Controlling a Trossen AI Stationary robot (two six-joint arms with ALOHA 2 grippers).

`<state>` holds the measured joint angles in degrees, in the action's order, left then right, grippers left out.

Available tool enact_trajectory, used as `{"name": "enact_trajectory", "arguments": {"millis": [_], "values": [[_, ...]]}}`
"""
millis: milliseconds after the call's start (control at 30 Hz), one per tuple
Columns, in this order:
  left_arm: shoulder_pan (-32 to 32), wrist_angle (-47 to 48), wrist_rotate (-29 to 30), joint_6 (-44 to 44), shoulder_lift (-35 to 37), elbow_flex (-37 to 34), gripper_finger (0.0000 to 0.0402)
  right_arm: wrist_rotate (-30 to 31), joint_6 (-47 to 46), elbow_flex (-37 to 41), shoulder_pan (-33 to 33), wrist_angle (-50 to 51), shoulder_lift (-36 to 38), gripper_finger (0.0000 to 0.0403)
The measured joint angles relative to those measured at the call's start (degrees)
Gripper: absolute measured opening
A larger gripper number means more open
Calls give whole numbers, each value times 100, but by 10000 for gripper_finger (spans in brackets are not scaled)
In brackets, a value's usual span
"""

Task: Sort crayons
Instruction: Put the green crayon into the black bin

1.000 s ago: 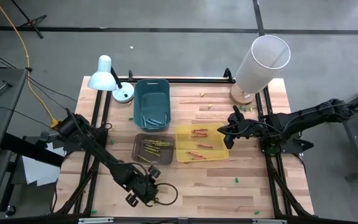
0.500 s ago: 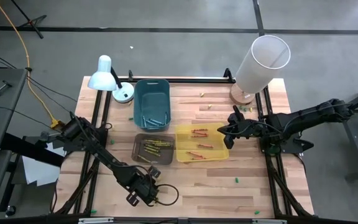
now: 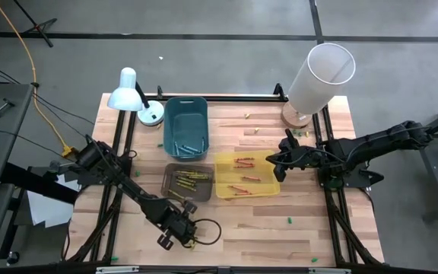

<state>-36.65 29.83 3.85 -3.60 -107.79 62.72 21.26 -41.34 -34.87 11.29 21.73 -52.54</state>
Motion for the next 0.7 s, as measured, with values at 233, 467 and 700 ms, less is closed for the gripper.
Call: {"name": "enact_trajectory", "arguments": {"millis": [233, 467, 700], "values": [[38, 88, -262, -209, 195, -34, 2, 0, 14, 0, 0, 0, 1, 0], [119, -48, -223, -658, 1435, -33, 1, 2, 42, 0, 0, 18, 1, 0], [808, -618, 2451, -731, 2958, -24, 0, 72, 42, 2, 0, 32, 1, 0]]}}
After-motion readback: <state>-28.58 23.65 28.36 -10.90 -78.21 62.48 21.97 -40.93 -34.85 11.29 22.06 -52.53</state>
